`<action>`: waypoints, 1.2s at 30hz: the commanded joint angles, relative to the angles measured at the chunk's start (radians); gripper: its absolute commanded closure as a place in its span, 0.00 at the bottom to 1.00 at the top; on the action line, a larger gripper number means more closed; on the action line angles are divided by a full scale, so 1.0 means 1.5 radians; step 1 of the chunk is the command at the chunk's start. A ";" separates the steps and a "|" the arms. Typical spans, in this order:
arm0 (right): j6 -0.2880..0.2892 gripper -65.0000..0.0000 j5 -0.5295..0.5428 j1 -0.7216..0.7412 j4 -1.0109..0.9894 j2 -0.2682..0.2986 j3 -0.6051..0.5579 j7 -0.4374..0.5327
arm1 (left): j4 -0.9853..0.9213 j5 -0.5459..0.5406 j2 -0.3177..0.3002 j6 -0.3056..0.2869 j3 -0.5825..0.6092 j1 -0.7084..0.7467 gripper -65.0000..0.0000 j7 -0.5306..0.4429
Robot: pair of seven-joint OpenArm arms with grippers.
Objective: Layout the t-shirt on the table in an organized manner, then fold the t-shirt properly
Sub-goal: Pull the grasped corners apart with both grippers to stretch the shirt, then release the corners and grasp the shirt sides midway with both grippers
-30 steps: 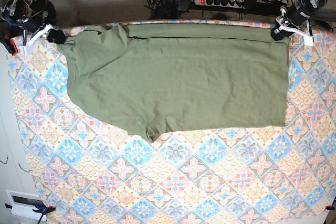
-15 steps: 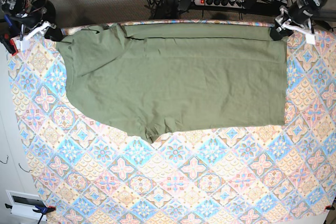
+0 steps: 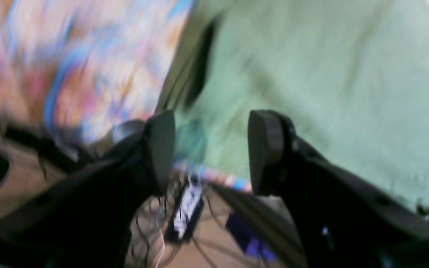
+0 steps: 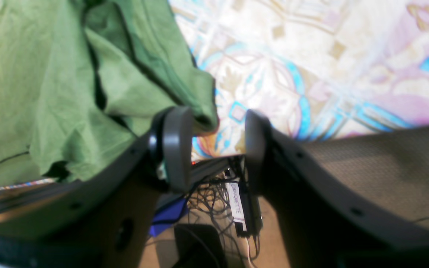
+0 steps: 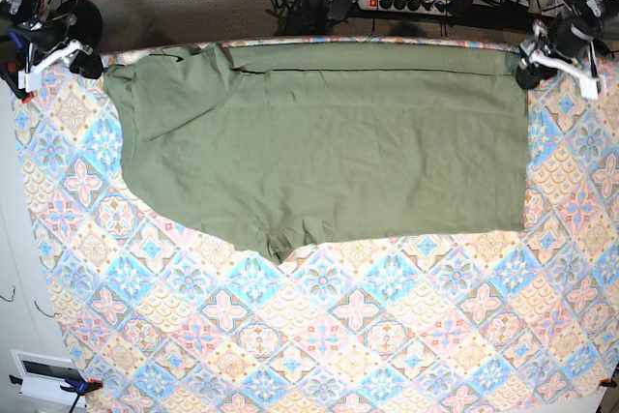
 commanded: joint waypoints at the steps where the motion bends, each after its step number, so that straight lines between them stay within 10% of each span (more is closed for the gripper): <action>1: 0.002 0.65 0.012 0.019 0.020 0.025 0.002 0.012 | 0.016 -0.010 -0.012 0.000 -0.006 -0.008 0.51 -0.008; 10: 0.002 0.65 -0.109 0.124 0.091 0.034 -0.081 0.011 | 0.016 0.002 -0.084 0.000 0.001 -0.150 0.51 -0.004; 18: 0.002 0.65 -0.174 0.237 0.089 0.033 -0.199 0.015 | -0.111 0.152 -0.108 0.000 0.085 -0.326 0.51 -0.015; 36: 0.002 0.65 -0.252 0.324 0.090 0.008 -0.262 0.013 | -0.547 0.391 -0.121 0.005 0.298 -0.499 0.51 -0.420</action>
